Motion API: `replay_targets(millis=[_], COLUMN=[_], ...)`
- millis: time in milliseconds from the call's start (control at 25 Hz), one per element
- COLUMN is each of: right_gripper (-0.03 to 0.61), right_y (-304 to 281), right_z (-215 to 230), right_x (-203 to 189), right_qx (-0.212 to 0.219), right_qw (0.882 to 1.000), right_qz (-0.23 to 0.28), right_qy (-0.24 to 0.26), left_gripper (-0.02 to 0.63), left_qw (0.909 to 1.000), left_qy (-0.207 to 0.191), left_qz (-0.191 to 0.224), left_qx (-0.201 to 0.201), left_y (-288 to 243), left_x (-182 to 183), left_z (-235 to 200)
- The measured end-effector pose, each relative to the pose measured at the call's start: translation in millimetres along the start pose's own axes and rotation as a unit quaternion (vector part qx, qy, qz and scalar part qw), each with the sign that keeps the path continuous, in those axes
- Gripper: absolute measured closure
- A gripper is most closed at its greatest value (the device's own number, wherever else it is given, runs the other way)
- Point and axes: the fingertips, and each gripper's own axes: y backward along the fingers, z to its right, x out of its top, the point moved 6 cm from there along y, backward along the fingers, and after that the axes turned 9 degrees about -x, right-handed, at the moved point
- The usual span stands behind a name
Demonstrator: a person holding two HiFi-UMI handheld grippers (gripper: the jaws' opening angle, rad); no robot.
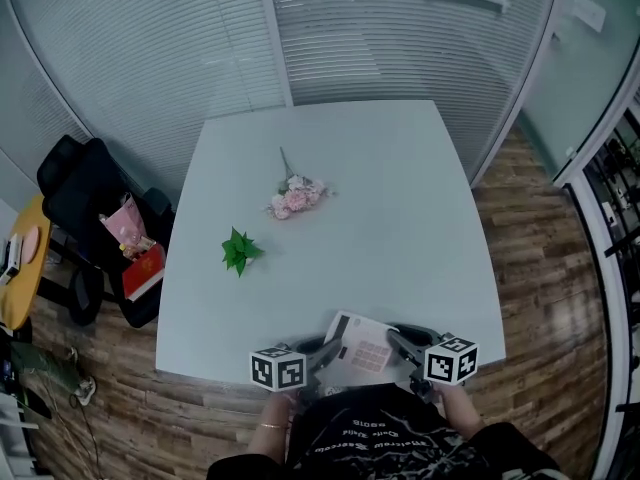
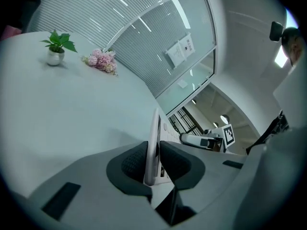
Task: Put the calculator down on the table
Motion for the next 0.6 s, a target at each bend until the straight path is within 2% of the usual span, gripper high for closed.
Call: replay_targets(millis=[400,600], right_gripper=[0.477,0.474], right_y=[-11,-18], right_z=[37,57], right_x=[74,108], right_qx=[-0.026,-0.036], right_qw=[0.999,0.998], right_qz=[0.007,0.006], right_qy=[0.033,0.055], left_gripper=[0.531,0.529], left_qw=[0.9991,0.9985], left_qy=[-0.033,-0.034], left_qz=[0.022,0.032], left_qx=[0.015,0.028], left_y=[-47,-71], left_x=[62,89], left_z=[4,4])
